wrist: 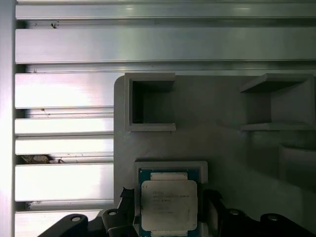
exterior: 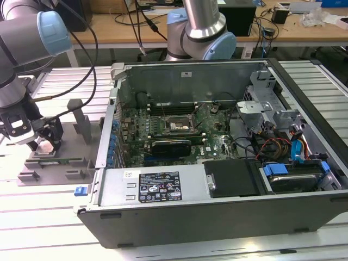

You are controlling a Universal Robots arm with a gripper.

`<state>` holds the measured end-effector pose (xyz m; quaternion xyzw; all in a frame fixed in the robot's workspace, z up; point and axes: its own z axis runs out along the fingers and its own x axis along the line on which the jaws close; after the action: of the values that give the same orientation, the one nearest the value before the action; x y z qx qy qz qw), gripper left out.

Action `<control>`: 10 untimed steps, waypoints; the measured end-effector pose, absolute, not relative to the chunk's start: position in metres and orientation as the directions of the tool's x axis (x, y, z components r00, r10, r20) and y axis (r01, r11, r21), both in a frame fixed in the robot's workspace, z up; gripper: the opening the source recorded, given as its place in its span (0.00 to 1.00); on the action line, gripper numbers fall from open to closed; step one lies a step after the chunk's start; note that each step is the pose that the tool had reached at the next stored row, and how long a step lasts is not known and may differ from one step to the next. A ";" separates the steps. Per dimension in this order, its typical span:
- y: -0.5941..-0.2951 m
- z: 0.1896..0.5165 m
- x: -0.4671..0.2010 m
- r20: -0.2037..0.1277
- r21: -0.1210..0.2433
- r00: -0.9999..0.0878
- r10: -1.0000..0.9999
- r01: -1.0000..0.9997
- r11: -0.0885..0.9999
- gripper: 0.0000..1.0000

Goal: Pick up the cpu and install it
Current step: 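Pick up the cpu and move it towards the insertion slot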

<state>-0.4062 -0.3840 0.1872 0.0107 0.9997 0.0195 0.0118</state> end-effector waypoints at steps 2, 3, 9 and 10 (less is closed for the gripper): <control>-0.384 0.187 -0.406 -0.023 0.039 -0.999 0.022 0.021 0.999 0.66; -0.384 0.187 -0.406 -0.024 0.039 -0.999 0.022 0.021 0.999 0.66; -0.384 0.187 -0.407 -0.025 0.039 -0.999 0.022 0.021 0.999 0.66; -0.384 0.187 -0.407 -0.024 0.039 -0.999 0.022 0.021 0.999 0.66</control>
<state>-0.4069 -0.3840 0.1872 0.0108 0.9997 0.0194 0.0124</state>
